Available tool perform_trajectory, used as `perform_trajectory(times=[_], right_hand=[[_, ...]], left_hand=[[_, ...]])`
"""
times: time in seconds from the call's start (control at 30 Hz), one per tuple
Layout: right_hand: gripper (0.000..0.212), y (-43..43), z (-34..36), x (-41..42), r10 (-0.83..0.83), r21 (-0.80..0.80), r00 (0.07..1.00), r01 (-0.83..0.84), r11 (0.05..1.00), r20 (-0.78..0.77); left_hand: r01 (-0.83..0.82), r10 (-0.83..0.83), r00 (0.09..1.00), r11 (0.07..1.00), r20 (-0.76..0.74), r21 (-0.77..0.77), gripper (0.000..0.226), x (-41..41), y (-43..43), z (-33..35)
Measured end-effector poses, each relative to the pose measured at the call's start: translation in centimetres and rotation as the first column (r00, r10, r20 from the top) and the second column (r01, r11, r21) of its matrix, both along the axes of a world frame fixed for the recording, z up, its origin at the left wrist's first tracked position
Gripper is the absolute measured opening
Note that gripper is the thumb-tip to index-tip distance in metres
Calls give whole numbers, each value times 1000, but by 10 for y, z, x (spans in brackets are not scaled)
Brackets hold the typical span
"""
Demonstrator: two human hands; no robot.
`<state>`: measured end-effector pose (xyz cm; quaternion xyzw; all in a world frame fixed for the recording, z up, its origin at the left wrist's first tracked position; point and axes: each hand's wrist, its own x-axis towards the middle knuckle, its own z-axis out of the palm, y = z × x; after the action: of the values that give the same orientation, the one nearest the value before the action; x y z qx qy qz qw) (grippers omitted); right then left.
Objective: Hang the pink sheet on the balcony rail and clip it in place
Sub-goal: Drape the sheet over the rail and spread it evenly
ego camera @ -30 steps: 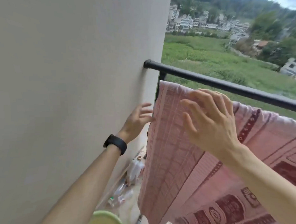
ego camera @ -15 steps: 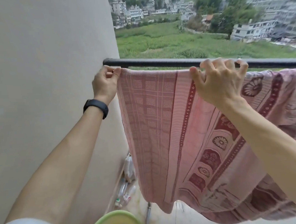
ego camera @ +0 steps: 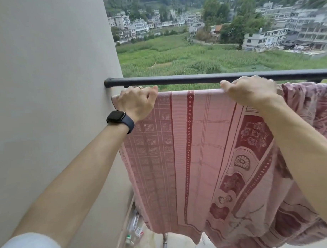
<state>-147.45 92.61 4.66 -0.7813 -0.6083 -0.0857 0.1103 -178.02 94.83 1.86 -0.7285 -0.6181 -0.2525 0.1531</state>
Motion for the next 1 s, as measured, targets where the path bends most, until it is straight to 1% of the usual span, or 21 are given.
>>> perform_trajectory(times=[0.03,0.07,0.1,0.13,0.17,0.2,0.23,0.27,0.3,0.33,0.4,0.47,0.57,0.6,0.67,0.7,0.77,0.83,0.9,0.93,1.0], right_hand=[[67,3,9,4,-40,-110,997,33,993,-58],[60,5,15,6,-73,-162,991,53,985,-116],[53,8,17,7,-79,-139,985,57,989,-154],[47,9,16,8,-55,-41,983,49,998,-176],[44,10,10,7,-13,115,982,35,993,-186],[43,6,1,5,41,306,983,16,952,-178],[42,-2,-9,1,92,479,985,-12,878,-144],[40,-14,-20,-6,127,601,987,-45,798,-95],[37,-25,-34,-13,151,664,987,-79,744,-52],[35,-35,-48,-20,171,678,985,-114,726,-18],[42,-44,-75,-30,201,623,979,-181,761,39],[48,-40,-89,-31,212,561,975,-214,799,69],[42,-24,-78,-23,192,512,976,-217,831,101],[44,-21,-69,-18,178,503,979,-206,840,103],[57,-15,-51,-9,173,454,979,-203,867,107],[63,-13,-42,-5,185,411,977,-212,887,104],[72,-7,-25,4,201,296,978,-206,933,47],[76,-2,-10,15,170,191,985,-164,968,-13],[78,1,-4,21,147,170,989,-144,975,-4],[77,2,-6,23,154,211,988,-152,966,6],[70,-4,-20,23,231,396,973,-215,893,9]], left_hand=[[-26,25,1000,996,-12,-87,64,4,4,8],[-38,34,999,984,-24,-176,68,8,9,16],[-44,39,999,971,-25,-236,68,13,13,22],[-52,50,999,963,-13,-264,66,17,16,25],[-50,51,999,971,-1,-235,63,19,17,25],[-32,34,999,991,9,-129,59,19,15,20],[-25,25,1000,999,17,29,55,18,11,12],[-39,34,999,983,29,178,50,15,3,1],[-65,51,997,957,58,281,44,11,-5,-13],[-85,59,994,937,89,339,39,6,-10,-28],[-84,46,993,929,111,360,37,-1,-15,-51],[-52,33,998,935,60,350,42,-3,-10,-59],[-51,29,996,961,84,271,54,-2,2,-38],[-31,8,995,971,98,237,59,-3,5,-27],[35,-43,994,995,96,91,65,-6,18,-7],[60,-61,996,998,68,12,68,-8,26,3],[90,-83,995,982,49,-163,71,-7,40,22],[85,-62,994,953,89,-292,69,-4,49,34],[37,-11,996,955,90,-293,69,0,44,38],[21,-6,998,972,63,-236,68,1,39,36],[44,-45,999,998,-15,-52,62,8,23,30]])
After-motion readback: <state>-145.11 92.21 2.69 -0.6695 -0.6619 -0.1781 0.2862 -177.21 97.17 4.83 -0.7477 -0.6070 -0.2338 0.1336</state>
